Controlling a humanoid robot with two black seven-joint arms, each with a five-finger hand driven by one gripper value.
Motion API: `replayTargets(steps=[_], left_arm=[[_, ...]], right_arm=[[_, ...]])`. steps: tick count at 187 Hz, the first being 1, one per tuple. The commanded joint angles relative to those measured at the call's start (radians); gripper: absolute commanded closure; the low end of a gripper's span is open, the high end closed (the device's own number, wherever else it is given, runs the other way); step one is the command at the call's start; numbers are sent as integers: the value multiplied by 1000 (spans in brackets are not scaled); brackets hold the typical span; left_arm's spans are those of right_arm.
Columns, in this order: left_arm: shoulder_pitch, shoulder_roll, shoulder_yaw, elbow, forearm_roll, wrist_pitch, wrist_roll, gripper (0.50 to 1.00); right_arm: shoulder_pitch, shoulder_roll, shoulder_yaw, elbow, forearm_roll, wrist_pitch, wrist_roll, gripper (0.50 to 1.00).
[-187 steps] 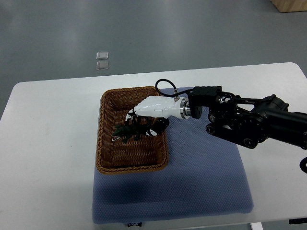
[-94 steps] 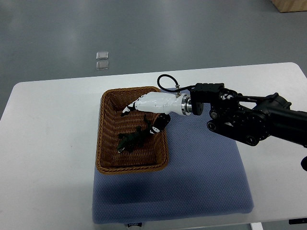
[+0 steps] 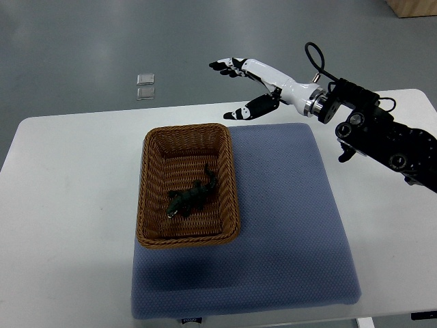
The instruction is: Place crocodile in brown basket with right hand
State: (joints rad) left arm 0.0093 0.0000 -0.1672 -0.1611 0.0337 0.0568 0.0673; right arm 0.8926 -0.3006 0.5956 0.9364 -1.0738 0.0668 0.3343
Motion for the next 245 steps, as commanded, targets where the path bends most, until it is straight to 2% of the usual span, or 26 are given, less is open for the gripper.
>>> replayTargets(steps=[1,63,90,155,245], left_arm=[[0,0,0,0,0,0,0,500],[0,0,0,0,0,0,0,500],[0,0,0,0,0,0,0,500],[0,0,0,0,0,0,0,500],[0,0,-2,0,0,0,0,500]], right_arm=[[-63,-2,85,-44,98,-5,3,593],[-178,11,244,-191,457,-8,9,593],[-195,17,250,-243,592,-8,48,593],[-227,58,254,-248,821,-7,49,587],[-236,77,251,-260,824,-8,52,579]])
